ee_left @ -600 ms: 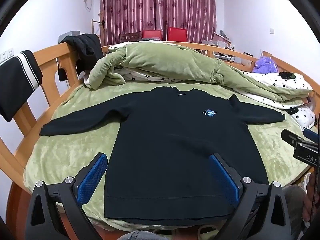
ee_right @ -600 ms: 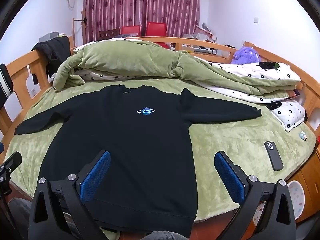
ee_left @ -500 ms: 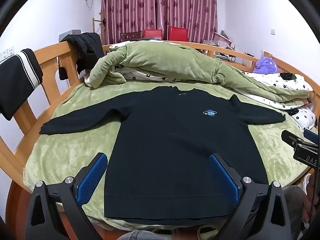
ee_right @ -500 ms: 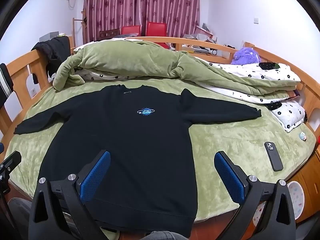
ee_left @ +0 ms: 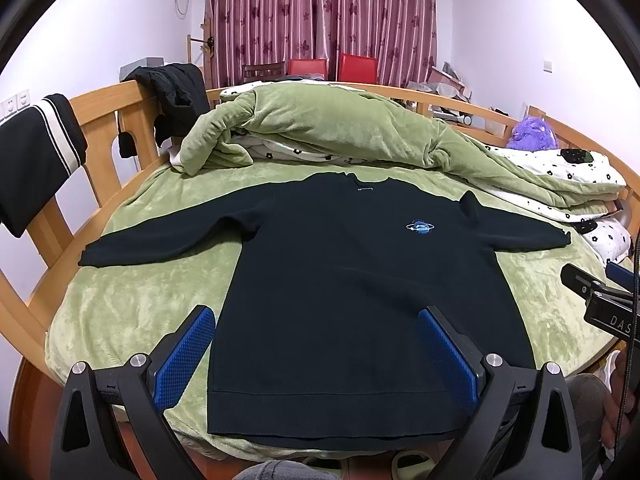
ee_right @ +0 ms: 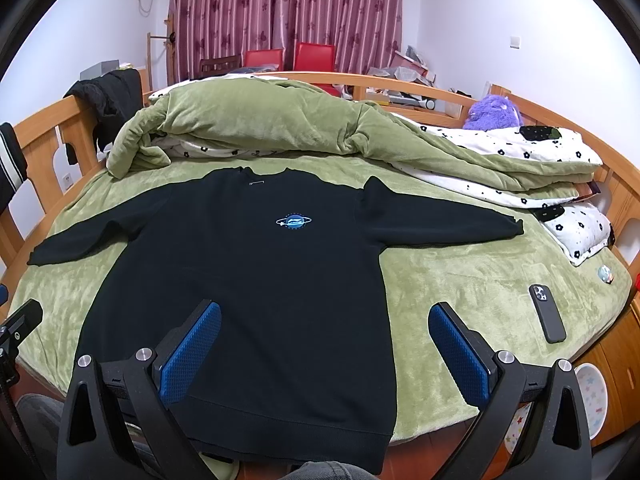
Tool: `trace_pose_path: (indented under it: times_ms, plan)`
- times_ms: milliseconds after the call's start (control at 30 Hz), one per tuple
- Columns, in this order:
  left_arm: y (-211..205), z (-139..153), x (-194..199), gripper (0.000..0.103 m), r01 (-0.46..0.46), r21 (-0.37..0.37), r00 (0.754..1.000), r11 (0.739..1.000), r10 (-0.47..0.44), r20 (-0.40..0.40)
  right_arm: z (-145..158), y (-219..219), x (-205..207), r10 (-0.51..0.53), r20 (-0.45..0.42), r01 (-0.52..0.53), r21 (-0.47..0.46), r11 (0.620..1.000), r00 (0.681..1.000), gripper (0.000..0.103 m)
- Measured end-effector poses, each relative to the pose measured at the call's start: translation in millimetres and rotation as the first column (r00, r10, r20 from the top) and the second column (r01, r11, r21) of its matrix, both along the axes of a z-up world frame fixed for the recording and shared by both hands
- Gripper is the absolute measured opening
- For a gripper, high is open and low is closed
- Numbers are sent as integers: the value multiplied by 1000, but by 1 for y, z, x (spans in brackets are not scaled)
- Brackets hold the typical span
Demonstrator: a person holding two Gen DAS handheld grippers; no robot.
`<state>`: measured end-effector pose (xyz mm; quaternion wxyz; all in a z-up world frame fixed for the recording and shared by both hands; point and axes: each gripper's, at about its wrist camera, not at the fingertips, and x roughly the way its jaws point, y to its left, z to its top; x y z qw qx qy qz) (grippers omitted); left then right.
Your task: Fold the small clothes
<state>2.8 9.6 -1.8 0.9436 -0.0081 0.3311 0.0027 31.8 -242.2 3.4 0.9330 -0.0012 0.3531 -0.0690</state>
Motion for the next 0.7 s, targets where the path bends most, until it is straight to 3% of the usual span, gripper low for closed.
trace_pose_path:
  times_ms: [700]
  plan:
    - [0,-1,-3,102,-8,5,1000,1000,8,7,-7,2,0,-3,-6,3,-18,1000,1000,102]
